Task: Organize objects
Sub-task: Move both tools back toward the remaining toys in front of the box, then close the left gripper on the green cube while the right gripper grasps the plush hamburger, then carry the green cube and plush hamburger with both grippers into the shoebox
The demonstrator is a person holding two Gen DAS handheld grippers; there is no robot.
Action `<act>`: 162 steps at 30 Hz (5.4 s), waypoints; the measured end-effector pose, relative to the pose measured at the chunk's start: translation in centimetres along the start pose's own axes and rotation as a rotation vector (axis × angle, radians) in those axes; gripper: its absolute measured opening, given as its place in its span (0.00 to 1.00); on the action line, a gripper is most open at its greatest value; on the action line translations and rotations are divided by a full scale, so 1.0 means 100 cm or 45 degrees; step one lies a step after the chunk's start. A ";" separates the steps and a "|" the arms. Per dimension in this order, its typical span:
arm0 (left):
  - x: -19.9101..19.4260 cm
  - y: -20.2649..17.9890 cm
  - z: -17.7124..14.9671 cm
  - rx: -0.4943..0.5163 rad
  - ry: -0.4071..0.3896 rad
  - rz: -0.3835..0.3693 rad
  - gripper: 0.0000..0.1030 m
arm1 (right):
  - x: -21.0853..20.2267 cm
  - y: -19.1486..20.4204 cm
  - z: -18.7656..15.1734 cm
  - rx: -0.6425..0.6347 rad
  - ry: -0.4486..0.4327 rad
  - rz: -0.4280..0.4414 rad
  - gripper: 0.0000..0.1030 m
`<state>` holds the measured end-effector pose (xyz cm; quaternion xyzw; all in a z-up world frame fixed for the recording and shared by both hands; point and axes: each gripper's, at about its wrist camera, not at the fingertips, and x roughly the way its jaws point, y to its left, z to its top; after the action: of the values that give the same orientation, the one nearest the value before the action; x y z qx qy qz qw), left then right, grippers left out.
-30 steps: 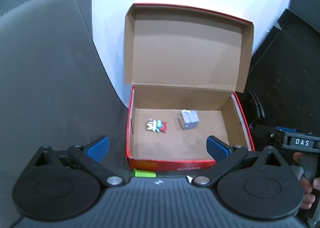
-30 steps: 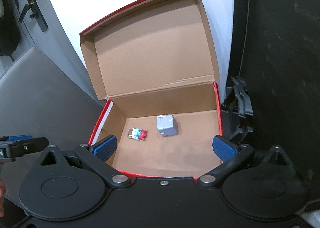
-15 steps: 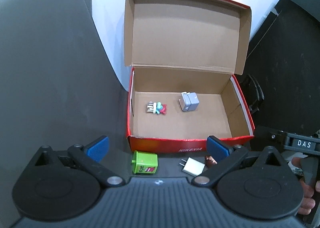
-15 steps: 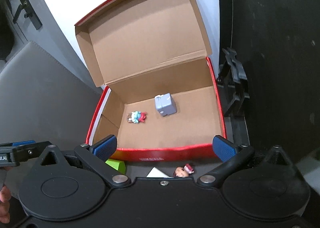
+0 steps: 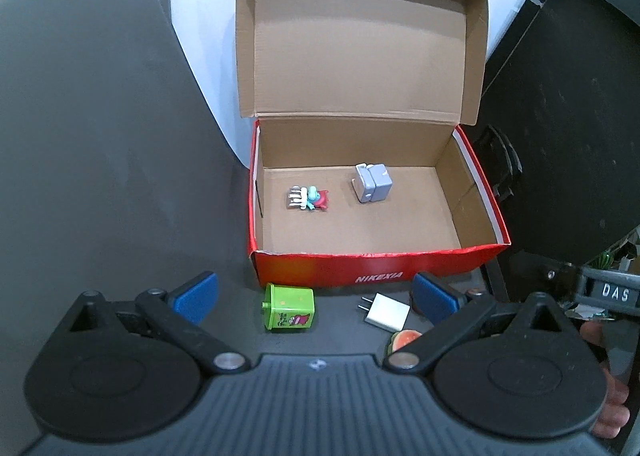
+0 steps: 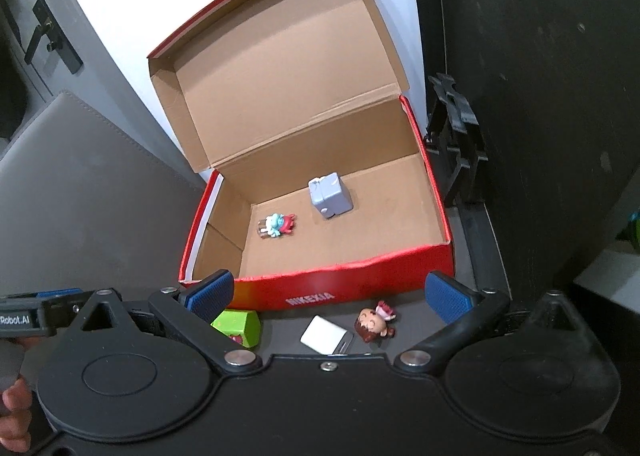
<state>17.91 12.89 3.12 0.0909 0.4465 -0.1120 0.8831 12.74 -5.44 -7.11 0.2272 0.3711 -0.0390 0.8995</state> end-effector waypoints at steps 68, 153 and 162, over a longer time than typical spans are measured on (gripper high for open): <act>0.118 -0.014 -0.019 0.151 0.308 0.157 0.76 | 0.088 0.012 -0.081 -0.048 0.348 -0.142 0.76; 0.035 -0.028 -0.010 0.060 0.017 0.081 0.50 | 0.034 0.031 -0.048 -0.107 0.076 -0.124 0.38; 0.018 -0.032 -0.005 0.081 -0.065 0.073 0.50 | 0.023 0.032 -0.039 -0.124 0.014 -0.106 0.38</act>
<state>17.65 9.73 1.17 0.1286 0.4171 -0.1029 0.8938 12.69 -0.66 -9.91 0.1676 0.3868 -0.0571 0.9050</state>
